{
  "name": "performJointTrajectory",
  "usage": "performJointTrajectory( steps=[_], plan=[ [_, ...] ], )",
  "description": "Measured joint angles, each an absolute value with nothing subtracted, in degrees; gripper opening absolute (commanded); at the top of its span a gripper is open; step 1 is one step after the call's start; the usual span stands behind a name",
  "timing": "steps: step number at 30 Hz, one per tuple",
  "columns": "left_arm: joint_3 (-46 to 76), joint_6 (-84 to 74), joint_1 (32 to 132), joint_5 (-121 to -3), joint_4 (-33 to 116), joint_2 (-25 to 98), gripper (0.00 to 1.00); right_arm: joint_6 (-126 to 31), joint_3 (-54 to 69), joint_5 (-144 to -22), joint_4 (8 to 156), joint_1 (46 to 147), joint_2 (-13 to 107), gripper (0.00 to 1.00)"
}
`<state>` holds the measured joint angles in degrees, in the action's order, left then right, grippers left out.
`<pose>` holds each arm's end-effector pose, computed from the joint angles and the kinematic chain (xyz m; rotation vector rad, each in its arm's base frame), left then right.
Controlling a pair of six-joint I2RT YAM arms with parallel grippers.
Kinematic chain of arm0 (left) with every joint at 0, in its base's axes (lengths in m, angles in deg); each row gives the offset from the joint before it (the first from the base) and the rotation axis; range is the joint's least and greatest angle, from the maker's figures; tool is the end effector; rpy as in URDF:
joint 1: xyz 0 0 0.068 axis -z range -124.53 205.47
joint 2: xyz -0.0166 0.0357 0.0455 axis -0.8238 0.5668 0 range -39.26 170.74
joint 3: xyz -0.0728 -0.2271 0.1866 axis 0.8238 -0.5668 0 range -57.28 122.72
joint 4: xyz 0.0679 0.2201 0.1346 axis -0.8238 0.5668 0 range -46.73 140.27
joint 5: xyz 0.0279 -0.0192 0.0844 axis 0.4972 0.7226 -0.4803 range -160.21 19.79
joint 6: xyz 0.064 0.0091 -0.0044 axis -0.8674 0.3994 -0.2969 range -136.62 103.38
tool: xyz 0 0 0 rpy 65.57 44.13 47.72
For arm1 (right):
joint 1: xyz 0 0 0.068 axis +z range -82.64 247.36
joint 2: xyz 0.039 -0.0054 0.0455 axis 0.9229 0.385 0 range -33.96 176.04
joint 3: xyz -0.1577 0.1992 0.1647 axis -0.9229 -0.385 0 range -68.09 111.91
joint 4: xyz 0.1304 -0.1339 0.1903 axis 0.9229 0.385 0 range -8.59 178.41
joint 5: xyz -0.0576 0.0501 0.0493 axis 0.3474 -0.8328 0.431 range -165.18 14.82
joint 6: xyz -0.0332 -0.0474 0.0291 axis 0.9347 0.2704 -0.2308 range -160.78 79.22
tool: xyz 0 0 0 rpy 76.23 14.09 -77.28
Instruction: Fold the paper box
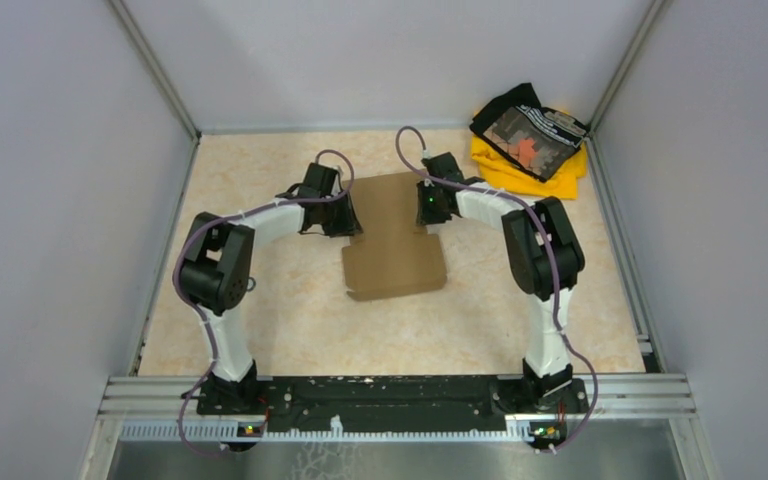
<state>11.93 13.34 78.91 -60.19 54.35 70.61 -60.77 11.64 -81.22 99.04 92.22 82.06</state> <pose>0.3876 -0.1774 0.1758 -0.0677 2.5567 -0.5988 0.4152 0.1982 0.1781 -0.1531 2.5590 0.4435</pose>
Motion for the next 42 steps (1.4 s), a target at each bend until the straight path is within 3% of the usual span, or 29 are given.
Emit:
performJointTrajectory(
  steps=[30,42],
  plan=[
    [14.38,12.35,85.82,-72.26,54.52,72.51,0.35,-58.80,11.35,-65.33,97.70,98.41,82.68,0.20],
    [10.40,12.25,89.10,-75.38,52.36,70.19,0.35,-60.22,-1.50,-61.24,89.94,101.01,75.27,0.20]
  ],
)
